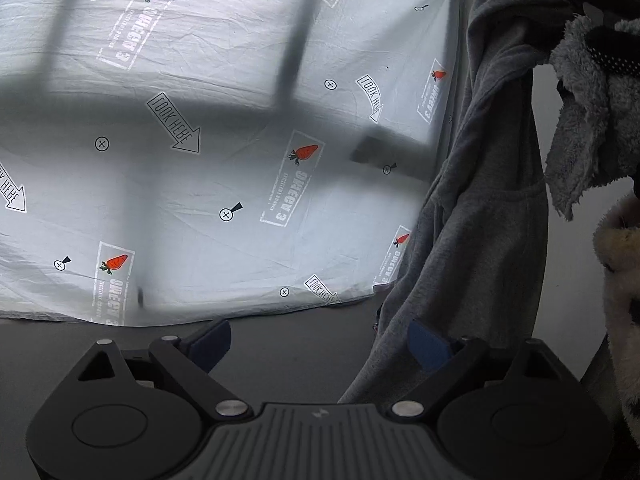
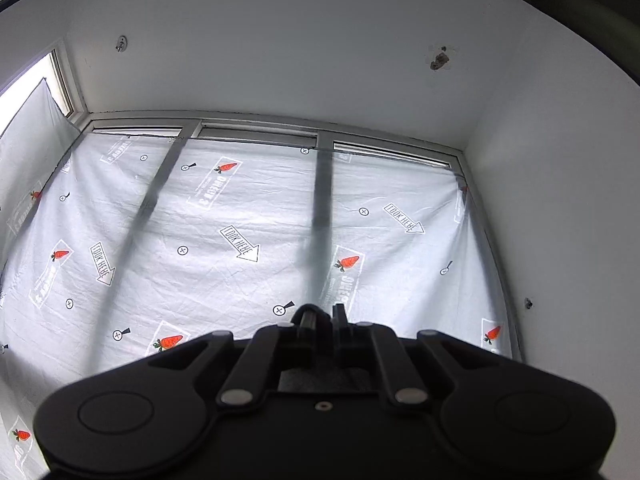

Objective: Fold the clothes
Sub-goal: 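Grasp the grey hoodie with the right gripper and lift it high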

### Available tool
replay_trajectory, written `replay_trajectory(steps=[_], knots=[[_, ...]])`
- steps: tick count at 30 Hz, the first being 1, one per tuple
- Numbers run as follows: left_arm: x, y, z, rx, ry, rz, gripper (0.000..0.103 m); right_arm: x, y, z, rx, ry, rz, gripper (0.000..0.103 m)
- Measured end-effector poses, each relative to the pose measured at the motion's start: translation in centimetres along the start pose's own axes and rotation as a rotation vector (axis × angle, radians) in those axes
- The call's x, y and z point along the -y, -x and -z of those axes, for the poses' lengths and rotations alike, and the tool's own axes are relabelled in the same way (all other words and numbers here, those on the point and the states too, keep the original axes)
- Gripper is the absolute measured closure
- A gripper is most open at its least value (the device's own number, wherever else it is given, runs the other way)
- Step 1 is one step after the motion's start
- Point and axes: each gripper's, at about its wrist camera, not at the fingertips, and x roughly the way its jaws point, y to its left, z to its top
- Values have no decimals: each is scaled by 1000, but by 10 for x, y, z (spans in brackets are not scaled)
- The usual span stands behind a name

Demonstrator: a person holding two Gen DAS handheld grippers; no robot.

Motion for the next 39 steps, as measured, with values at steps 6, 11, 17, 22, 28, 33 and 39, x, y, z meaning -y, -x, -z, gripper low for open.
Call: replay_trajectory(steps=[6,11,17,22,28,33,39], knots=[[-39,22,-10,4,28,-68,7,-3,0,-26,51,-101,-94,95],[-78,61,-42,78,61,-51,7,-18,-8,-55,147,-315,-267,95],[-83,110,-73,220,-23,94,6,-34,-27,-77,208,-509,-406,95],[-70,113,-86,243,-120,57,3,-42,-32,-77,213,-580,-475,95],[-62,105,-90,246,-80,-142,91,-42,-26,-80,226,-582,-479,95],[-54,146,-103,315,7,-132,91,-26,-21,-90,229,-536,-398,95],[-26,197,-118,348,-39,40,90,-6,-31,-103,269,-508,-295,95]])
